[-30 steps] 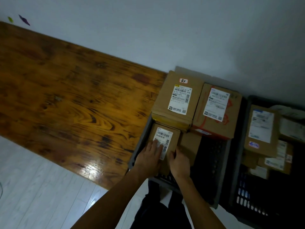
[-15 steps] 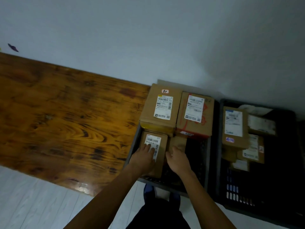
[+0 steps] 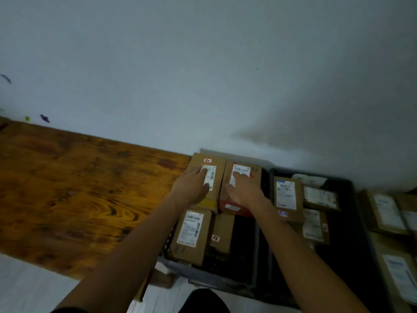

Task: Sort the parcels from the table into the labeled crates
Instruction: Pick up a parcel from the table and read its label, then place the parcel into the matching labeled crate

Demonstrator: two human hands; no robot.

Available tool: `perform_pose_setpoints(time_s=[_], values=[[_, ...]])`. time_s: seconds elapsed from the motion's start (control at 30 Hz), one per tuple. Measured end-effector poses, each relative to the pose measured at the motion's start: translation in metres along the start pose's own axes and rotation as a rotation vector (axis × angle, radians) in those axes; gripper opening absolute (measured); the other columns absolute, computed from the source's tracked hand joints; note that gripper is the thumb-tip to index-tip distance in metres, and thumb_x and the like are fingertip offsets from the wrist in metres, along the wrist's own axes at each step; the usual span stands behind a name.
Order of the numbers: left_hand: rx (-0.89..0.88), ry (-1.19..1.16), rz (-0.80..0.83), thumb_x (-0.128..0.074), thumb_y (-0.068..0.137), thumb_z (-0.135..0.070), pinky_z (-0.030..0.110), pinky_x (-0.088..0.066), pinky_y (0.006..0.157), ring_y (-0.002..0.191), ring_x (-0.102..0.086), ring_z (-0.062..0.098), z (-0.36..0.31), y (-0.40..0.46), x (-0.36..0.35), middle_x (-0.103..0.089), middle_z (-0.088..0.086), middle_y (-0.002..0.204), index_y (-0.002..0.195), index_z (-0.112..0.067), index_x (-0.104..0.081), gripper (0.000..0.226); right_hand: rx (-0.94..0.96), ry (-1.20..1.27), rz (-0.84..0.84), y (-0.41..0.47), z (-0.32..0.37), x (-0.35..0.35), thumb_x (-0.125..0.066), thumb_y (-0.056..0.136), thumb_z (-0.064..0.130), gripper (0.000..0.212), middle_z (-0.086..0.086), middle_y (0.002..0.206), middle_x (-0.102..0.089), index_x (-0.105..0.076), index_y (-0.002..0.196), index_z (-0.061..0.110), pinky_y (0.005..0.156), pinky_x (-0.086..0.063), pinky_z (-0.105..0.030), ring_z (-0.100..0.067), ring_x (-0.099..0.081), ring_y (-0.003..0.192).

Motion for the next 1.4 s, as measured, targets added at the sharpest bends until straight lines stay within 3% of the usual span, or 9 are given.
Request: perform_pose_setpoints(time_s=[0.1,0.23,0.53,0.77,0.9,1.13,1.4], values=[[0.008,0.026,-0.055,-0.040,0.106,-0.035,0.041,-0.029,0.116,0.147,-0.030,0.027,-0.014,-0.007,0.053,-0.024,0.009,0.163,0.155,-0.010,-0.026,0.056,0.078,-0.092,-0.034,-0.009,0.012,0.044,-0.048,0.105,0.028,0.049,-0.015,0.148,-0.049,-0.040,0.148,0.007,0.105,-0.043,-0.041,-0.031,-0.048,0.132],[0.035,0.040,-0.189,-0.041,0.106,-0.036,0.041,-0.032,0.115,0.145,-0.033,0.027,-0.034,-0.024,0.127,-0.026,0.008,0.163,0.155,-0.012,-0.027,0.057,0.142,-0.118,-0.127,-0.029,0.032,0.114,-0.043,0.106,0.037,0.060,-0.018,0.156,-0.036,-0.028,0.155,0.006,0.112,-0.037,-0.045,-0.034,-0.033,0.144],[0.132,0.072,-0.334,-0.042,0.105,-0.041,0.045,-0.034,0.115,0.149,-0.029,0.025,-0.040,-0.079,0.252,-0.021,0.004,0.165,0.158,-0.013,-0.021,0.063,0.283,-0.180,-0.316,-0.088,0.102,0.219,-0.044,0.105,0.040,0.061,-0.017,0.154,-0.040,-0.031,0.153,0.005,0.110,-0.039,-0.047,-0.035,-0.036,0.141],[0.214,0.090,-0.477,-0.043,0.104,-0.043,0.045,-0.035,0.116,0.148,-0.031,0.025,0.003,-0.145,0.339,-0.022,0.002,0.165,0.158,-0.014,-0.022,0.064,0.430,-0.200,-0.413,-0.129,0.204,0.265,-0.045,0.105,0.040,0.063,-0.016,0.156,-0.038,-0.028,0.155,0.007,0.111,-0.037,-0.045,-0.033,-0.035,0.143],[0.314,0.114,-0.552,-0.043,0.104,-0.042,0.046,-0.034,0.116,0.148,-0.032,0.025,0.063,-0.206,0.379,-0.023,0.002,0.165,0.157,-0.014,-0.023,0.063,0.551,-0.218,-0.433,-0.149,0.295,0.263,-0.046,0.104,0.041,0.063,-0.016,0.155,-0.039,-0.030,0.154,0.006,0.110,-0.039,-0.045,-0.033,-0.038,0.141],[0.572,0.180,-0.588,-0.042,0.103,-0.043,0.045,-0.041,0.110,0.142,-0.040,0.026,0.200,-0.342,0.406,-0.030,0.003,0.161,0.155,-0.013,-0.027,0.062,0.815,-0.256,-0.405,-0.202,0.476,0.194,-0.047,0.104,0.037,0.057,-0.015,0.152,-0.043,-0.035,0.151,0.007,0.107,-0.043,-0.045,-0.033,-0.042,0.137],[0.859,0.153,-0.564,-0.043,0.104,-0.043,0.041,-0.042,0.107,0.140,-0.041,0.027,0.341,-0.504,0.393,-0.029,0.004,0.161,0.156,-0.015,-0.026,0.061,1.084,-0.233,-0.293,-0.270,0.657,0.098,-0.046,0.102,0.034,0.050,-0.016,0.144,-0.048,-0.042,0.144,0.008,0.097,-0.047,-0.044,-0.033,-0.048,0.127]])
Point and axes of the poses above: each hand's wrist, its own y-axis towards the middle knuckle, its own x-axis out of the back of the hand, z = x × y, the point moved 8 cm from there along y, towards the middle knuckle
